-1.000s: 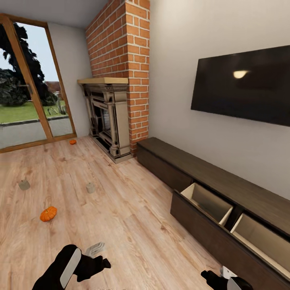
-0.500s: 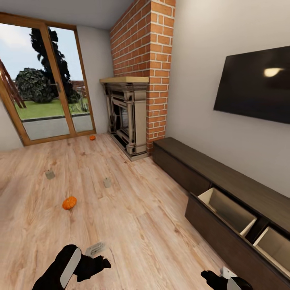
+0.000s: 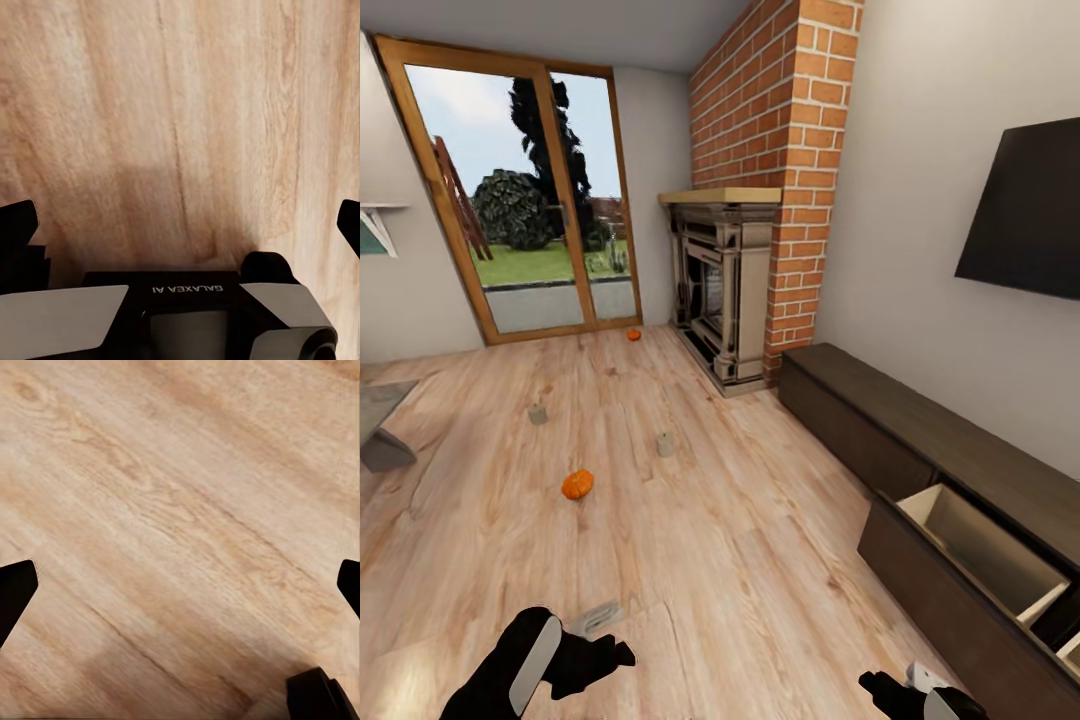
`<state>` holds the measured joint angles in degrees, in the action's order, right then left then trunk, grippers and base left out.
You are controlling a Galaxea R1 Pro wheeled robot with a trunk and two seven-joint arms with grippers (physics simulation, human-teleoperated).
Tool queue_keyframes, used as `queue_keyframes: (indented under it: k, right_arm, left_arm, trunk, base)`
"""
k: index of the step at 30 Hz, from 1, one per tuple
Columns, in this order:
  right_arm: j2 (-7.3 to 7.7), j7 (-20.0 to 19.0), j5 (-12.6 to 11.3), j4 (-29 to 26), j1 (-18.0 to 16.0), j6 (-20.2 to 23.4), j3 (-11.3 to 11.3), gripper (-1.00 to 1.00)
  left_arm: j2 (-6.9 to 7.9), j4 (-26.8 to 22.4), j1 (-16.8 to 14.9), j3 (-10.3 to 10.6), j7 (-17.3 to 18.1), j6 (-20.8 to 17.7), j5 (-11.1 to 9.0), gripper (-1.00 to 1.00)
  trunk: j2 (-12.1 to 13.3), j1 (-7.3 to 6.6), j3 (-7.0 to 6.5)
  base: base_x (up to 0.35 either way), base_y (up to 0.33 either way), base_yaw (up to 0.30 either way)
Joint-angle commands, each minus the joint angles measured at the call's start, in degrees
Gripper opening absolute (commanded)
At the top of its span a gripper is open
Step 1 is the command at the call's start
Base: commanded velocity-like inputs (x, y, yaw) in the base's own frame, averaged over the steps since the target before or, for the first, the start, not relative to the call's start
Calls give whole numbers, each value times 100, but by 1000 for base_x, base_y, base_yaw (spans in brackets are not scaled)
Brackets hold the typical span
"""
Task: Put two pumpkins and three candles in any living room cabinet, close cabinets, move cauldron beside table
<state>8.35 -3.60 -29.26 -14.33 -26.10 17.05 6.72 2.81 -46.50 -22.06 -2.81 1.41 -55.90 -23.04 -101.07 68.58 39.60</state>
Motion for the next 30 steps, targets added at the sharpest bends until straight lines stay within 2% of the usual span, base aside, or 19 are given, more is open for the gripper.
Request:
queue_keyframes:
  k: [1,30]
  right_arm:
    - [0,0,-1,0,0,0,-2,100]
    - [0,0,-1,0,0,0,-4,100]
  left_arm:
    - [0,0,0,0,0,2,1,100]
    - [15,9,0,-9,0,76,10,100]
  trunk:
    - [0,0,3]
    - [0,0,73]
  base:
    - [0,0,287]
    - [0,0,287]
